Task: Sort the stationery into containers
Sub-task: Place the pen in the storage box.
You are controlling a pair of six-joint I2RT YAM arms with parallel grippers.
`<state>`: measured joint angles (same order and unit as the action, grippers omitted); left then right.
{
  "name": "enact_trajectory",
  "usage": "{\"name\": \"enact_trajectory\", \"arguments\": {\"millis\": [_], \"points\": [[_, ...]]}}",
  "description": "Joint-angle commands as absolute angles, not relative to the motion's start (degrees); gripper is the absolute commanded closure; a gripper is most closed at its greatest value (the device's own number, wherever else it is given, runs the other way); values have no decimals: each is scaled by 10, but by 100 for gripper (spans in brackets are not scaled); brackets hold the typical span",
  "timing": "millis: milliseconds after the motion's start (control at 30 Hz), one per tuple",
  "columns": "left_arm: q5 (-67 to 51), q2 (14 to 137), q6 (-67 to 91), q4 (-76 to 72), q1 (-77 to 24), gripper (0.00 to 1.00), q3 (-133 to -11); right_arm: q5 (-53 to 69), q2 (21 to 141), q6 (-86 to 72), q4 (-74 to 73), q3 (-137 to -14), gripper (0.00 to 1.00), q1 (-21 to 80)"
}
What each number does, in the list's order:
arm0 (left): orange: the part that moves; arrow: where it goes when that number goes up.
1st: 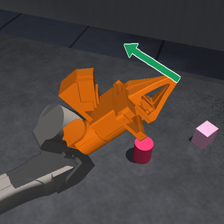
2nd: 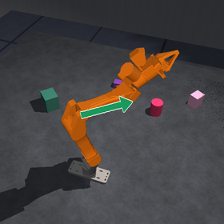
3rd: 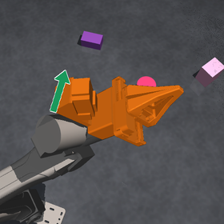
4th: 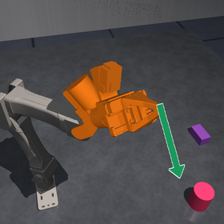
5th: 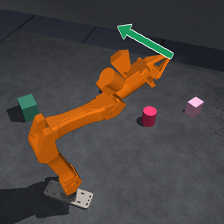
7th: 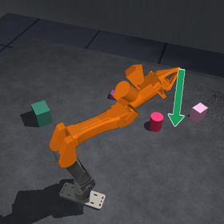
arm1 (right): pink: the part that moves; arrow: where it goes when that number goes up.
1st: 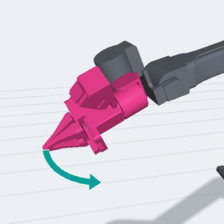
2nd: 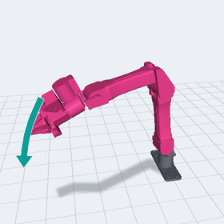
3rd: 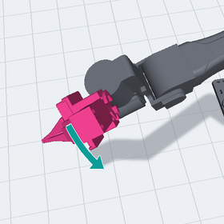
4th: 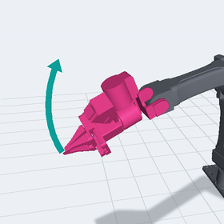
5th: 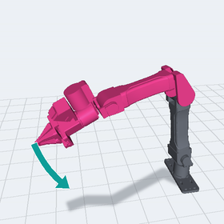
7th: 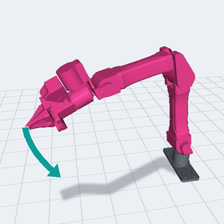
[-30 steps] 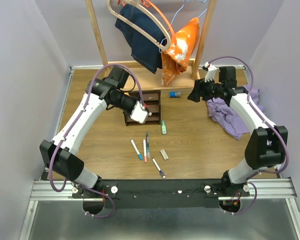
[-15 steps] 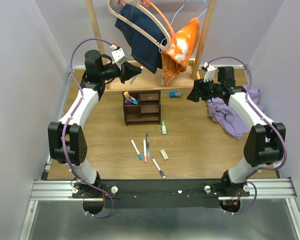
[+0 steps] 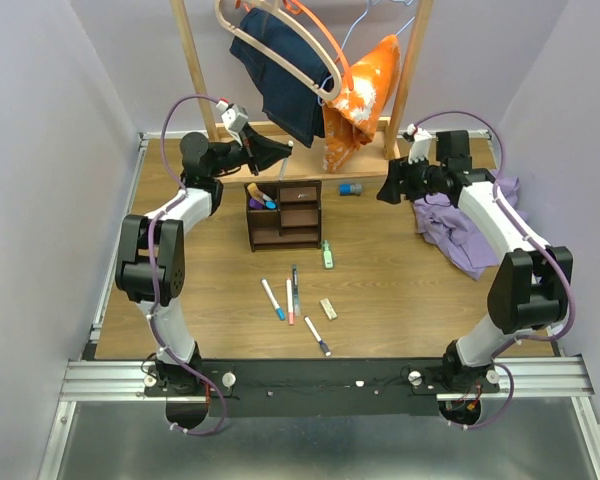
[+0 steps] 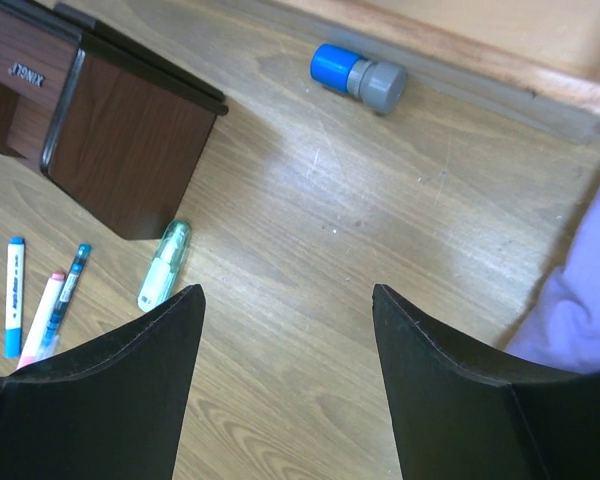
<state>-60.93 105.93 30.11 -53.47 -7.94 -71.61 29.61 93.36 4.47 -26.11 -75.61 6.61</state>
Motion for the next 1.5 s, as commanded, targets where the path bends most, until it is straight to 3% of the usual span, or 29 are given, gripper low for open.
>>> {"name": "enact_trajectory", "arguments": {"millis": [0,1033,1467], "points": [[-619,1084,349,-646,-75,91,-709,271,936,56,-286,-786,24,61],[-648,1156,342,-727,-38,91,-616,265,1013,60,-302,-828,24,61],[-660,1093,294,-676,-20,60,-601,284,1027,56,-293,-846,24,62]]}}
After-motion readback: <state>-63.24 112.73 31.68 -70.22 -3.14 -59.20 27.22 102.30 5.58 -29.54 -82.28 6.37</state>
